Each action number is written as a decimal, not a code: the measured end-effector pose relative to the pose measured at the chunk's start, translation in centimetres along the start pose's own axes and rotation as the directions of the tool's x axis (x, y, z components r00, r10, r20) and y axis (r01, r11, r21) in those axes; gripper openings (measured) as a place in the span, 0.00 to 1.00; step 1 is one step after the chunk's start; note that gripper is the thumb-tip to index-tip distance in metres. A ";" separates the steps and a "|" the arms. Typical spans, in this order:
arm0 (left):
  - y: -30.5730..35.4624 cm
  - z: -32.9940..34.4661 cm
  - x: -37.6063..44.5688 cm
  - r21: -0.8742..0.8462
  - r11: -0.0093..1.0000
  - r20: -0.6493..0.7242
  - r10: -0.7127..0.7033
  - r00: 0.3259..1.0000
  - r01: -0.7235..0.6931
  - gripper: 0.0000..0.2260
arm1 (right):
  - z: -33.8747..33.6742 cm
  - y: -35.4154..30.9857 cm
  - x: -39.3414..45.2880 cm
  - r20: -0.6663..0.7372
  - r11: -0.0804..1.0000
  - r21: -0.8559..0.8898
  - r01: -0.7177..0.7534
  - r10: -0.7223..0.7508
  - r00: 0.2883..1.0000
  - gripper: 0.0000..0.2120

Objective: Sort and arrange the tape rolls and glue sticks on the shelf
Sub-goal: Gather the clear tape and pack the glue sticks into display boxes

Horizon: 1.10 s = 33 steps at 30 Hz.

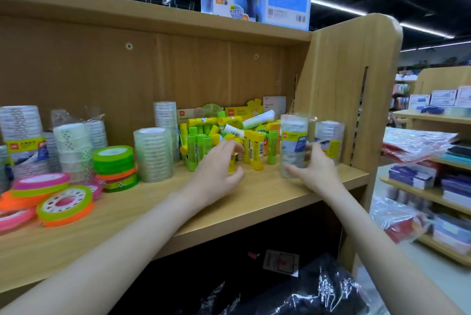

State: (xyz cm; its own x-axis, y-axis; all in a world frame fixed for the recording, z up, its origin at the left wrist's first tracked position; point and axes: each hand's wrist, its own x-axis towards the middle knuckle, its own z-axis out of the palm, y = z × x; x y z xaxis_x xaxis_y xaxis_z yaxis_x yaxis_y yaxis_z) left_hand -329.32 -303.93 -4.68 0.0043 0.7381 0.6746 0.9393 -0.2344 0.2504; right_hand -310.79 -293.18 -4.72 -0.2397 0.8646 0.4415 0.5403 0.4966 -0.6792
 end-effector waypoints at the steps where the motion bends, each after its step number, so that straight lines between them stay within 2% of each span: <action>1: 0.1 0.0 0.2 -0.066 0.997 0.009 -0.030 1.000 0.030 0.13 | 0.3 -0.6 -0.6 0.058 0.999 0.023 0.048 -0.049 0.997 0.27; 4: 0.8 0.2 0.8 -0.257 0.958 0.059 -0.119 0.991 0.131 0.18 | 0.2 -0.8 -1.1 0.273 0.976 0.198 0.093 -0.146 0.951 0.25; 5: 1.0 0.4 0.8 -0.291 0.943 0.086 -0.144 0.986 0.163 0.20 | -0.3 -0.4 -0.7 0.252 0.963 0.252 0.090 -0.155 0.955 0.25; 6: 1.1 0.5 0.8 -0.310 0.932 0.115 -0.161 0.980 0.189 0.23 | -1.0 0.3 0.0 0.133 0.963 0.247 0.112 -0.148 0.980 0.24; 7: 1.2 0.6 0.9 -0.318 0.924 0.144 -0.175 0.974 0.213 0.25 | -1.8 1.0 0.8 -0.056 0.976 0.162 0.142 -0.135 0.989 0.24; 8: 1.3 0.8 0.9 -0.324 0.917 0.168 -0.186 0.968 0.232 0.27 | -2.5 1.7 1.6 -0.232 0.989 0.025 0.146 -0.136 0.963 0.25; 9: 1.3 1.0 1.1 -0.331 0.911 0.179 -0.197 0.964 0.248 0.28 | -3.1 2.4 2.4 -0.332 0.987 -0.114 0.116 -0.148 0.932 0.27; 10: 1.3 1.3 1.3 -0.338 0.904 0.180 -0.210 0.961 0.261 0.29 | -3.4 2.9 3.2 -0.347 0.971 -0.228 0.068 -0.146 0.927 0.29; 12: 1.5 1.8 1.6 -0.332 0.900 0.175 -0.236 0.956 0.283 0.31 | -3.4 3.5 4.7 -0.264 0.926 -0.378 -0.013 -0.095 0.960 0.32; 15: 1.7 2.6 2.2 -0.307 0.903 0.184 -0.254 0.949 0.301 0.30 | -2.5 3.4 5.9 -0.266 0.884 -0.465 -0.051 -0.084 0.960 0.27; 18: 1.8 3.2 2.6 -0.290 0.900 0.186 -0.279 0.942 0.325 0.28 | -2.3 2.6 5.9 -0.281 0.922 -0.383 -0.052 -0.063 0.958 0.23; 23: 1.5 1.2 1.0 -0.310 0.896 0.204 -0.265 0.942 0.319 0.27 | -3.3 0.3 3.5 -0.198 0.957 -0.275 0.097 -0.154 0.968 0.25; 26: 0.7 -1.7 -1.7 -0.286 0.905 0.190 -0.269 0.944 0.316 0.25 | -3.1 -3.0 0.6 -0.041 0.973 -0.051 0.223 -0.225 0.973 0.27; 29: -0.4 -5.2 -5.1 -0.218 0.929 0.127 -0.279 0.952 0.301 0.23 | -1.7 -6.5 -2.4 0.121 0.936 0.243 0.256 -0.291 0.949 0.27; 31: -1.0 -7.8 -7.7 -0.124 0.943 0.084 -0.299 0.951 0.308 0.26 | -0.1 -8.6 -3.8 0.215 0.906 0.321 0.275 -0.353 0.911 0.28; 33: -1.9 -10.3 -9.8 0.063 0.936 0.009 -0.349 0.937 0.347 0.35 | 2.0 -10.7 -4.7 0.273 0.885 0.334 0.324 -0.420 0.865 0.31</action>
State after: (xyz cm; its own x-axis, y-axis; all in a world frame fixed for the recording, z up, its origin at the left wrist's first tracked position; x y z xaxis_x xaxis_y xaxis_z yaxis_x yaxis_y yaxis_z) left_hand -334.63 -317.26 -4.63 -0.3203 0.7794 0.5385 0.9020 0.0771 0.4248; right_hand -317.06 -302.36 -0.73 -0.6548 0.5603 0.5072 0.1310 0.7451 -0.6540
